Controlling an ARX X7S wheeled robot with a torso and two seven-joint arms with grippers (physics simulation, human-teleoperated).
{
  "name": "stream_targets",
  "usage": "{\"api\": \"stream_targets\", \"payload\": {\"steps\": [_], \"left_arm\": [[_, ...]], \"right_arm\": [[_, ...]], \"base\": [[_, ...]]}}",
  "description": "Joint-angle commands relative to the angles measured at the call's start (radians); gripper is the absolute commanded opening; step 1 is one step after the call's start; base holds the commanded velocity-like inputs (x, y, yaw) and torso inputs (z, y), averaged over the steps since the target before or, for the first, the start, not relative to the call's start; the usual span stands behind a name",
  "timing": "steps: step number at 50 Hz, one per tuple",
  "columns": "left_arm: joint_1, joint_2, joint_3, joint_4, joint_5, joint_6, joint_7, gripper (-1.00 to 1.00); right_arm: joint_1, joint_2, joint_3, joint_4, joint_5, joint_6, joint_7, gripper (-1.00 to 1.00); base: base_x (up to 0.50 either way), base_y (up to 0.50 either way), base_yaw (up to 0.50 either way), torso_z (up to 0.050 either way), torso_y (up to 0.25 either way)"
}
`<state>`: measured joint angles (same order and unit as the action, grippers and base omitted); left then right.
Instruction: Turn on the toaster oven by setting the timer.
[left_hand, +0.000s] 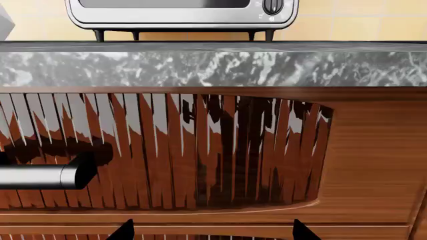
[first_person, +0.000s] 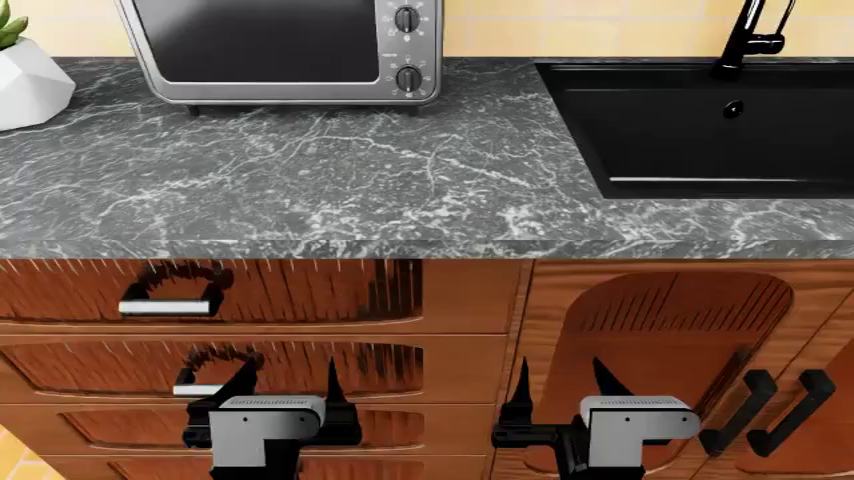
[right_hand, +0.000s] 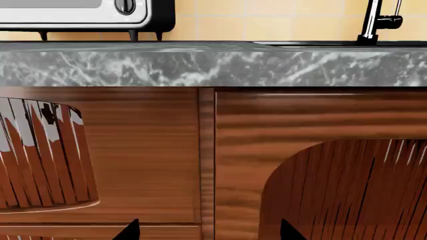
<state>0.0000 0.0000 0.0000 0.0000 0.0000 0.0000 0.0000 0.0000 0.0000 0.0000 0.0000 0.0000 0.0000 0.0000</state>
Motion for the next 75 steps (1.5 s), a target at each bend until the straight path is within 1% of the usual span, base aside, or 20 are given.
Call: {"api": "stream_targets", "payload": {"steps": [1,18,21,23,25,26,29,33,34,35,38,42,44,48,53,57,60,67,73,75], "left_arm": [[-0.013,-0.016,0.025,-0.017,-0.013,0.002,-0.012,1.00],[-0.011,-0.059,0.073,-0.016,-0.068,-0.002,-0.046,1.00],[-0.012,-0.071,0.078,0.015,-0.058,-0.024,-0.059,1.00],[-0.003,-0.081,0.074,0.068,-0.056,-0.059,-0.071,1.00],[-0.011,-0.087,0.055,0.131,-0.075,-0.129,-0.084,1.00],[-0.007,-0.090,0.046,0.192,-0.073,-0.168,-0.101,1.00],[0.014,-0.101,0.021,0.361,-0.111,-0.297,-0.119,1.00],[0.027,-0.124,0.031,0.523,-0.115,-0.398,-0.130,1.00],[0.025,-0.127,0.031,0.565,-0.122,-0.442,-0.135,1.00],[0.009,-0.119,0.008,0.603,-0.180,-0.524,-0.128,1.00],[-0.019,-0.131,-0.012,0.677,-0.201,-0.626,-0.151,1.00],[-0.051,-0.147,-0.019,0.746,-0.205,-0.685,-0.169,1.00],[-0.083,-0.153,-0.031,0.787,-0.225,-0.764,-0.178,1.00],[-0.143,-0.152,-0.066,0.834,-0.277,-0.874,-0.185,1.00],[-0.271,-0.167,-0.094,0.887,-0.325,-1.071,-0.210,1.00],[-0.346,-0.182,-0.094,0.905,-0.341,-1.161,-0.221,1.00],[-0.437,-0.188,-0.108,0.926,-0.376,-1.289,-0.221,1.00],[-0.612,-0.169,-0.191,0.958,-0.447,-1.502,-0.207,1.00],[-0.694,-0.187,-0.200,0.930,-0.478,-1.566,-0.219,1.00],[-0.719,-0.202,-0.219,0.913,-0.559,-1.570,-0.271,1.00]], "right_arm": [[-0.016,0.016,-0.028,-0.009,0.021,-0.011,0.007,1.00],[-0.004,0.059,-0.073,-0.016,0.054,0.012,0.065,1.00],[0.003,0.069,-0.073,-0.063,0.052,0.060,0.080,1.00],[0.006,0.081,-0.074,-0.127,0.068,0.148,0.073,1.00],[-0.011,0.091,-0.080,-0.209,0.047,0.176,0.091,1.00],[-0.016,0.096,-0.074,-0.273,0.067,0.247,0.087,1.00],[-0.031,0.112,-0.061,-0.411,0.088,0.351,0.093,1.00],[-0.031,0.135,-0.051,-0.531,0.107,0.461,0.096,1.00],[-0.020,0.142,-0.047,-0.552,0.113,0.490,0.094,1.00],[-0.013,0.145,-0.035,-0.580,0.126,0.510,0.094,1.00],[0.002,0.159,-0.027,-0.612,0.137,0.530,0.089,1.00],[0.018,0.175,-0.033,-0.650,0.128,0.546,0.093,1.00],[0.039,0.188,-0.026,-0.709,0.135,0.609,0.097,1.00],[0.096,0.205,-0.019,-0.754,0.153,0.713,0.097,1.00],[0.202,0.229,-0.016,-0.809,0.187,0.888,0.090,1.00],[0.269,0.240,-0.013,-0.838,0.204,0.980,0.088,1.00],[0.365,0.244,0.002,-0.879,0.239,1.120,0.082,1.00],[0.538,0.242,0.030,-0.901,0.276,1.326,0.087,1.00],[0.632,0.242,0.032,-0.890,0.286,1.425,0.097,1.00],[0.654,0.242,0.028,-0.878,0.286,1.432,0.099,1.00]], "base": [[0.00,0.00,0.00,0.000,0.000],[0.00,0.00,0.00,0.000,0.000],[0.00,0.00,0.00,0.000,0.000],[0.00,0.00,0.00,0.000,0.000],[0.00,0.00,0.00,0.000,0.000],[0.00,0.00,0.00,0.000,0.000],[0.00,0.00,0.00,0.000,0.000],[0.00,0.00,0.00,0.000,0.000],[0.00,0.00,0.00,0.000,0.000],[0.00,0.00,0.00,0.000,0.000],[0.00,0.00,0.00,0.000,0.000],[0.00,0.00,0.00,0.000,0.000],[0.00,0.00,0.00,0.000,0.000],[0.00,0.00,0.00,0.000,0.000],[0.00,0.00,0.00,0.000,0.000],[0.00,0.00,0.00,0.000,0.000],[0.00,0.00,0.00,0.000,0.000],[0.00,0.00,0.00,0.000,0.000],[0.00,0.00,0.00,0.000,0.000],[0.00,0.00,0.00,0.000,0.000]]}}
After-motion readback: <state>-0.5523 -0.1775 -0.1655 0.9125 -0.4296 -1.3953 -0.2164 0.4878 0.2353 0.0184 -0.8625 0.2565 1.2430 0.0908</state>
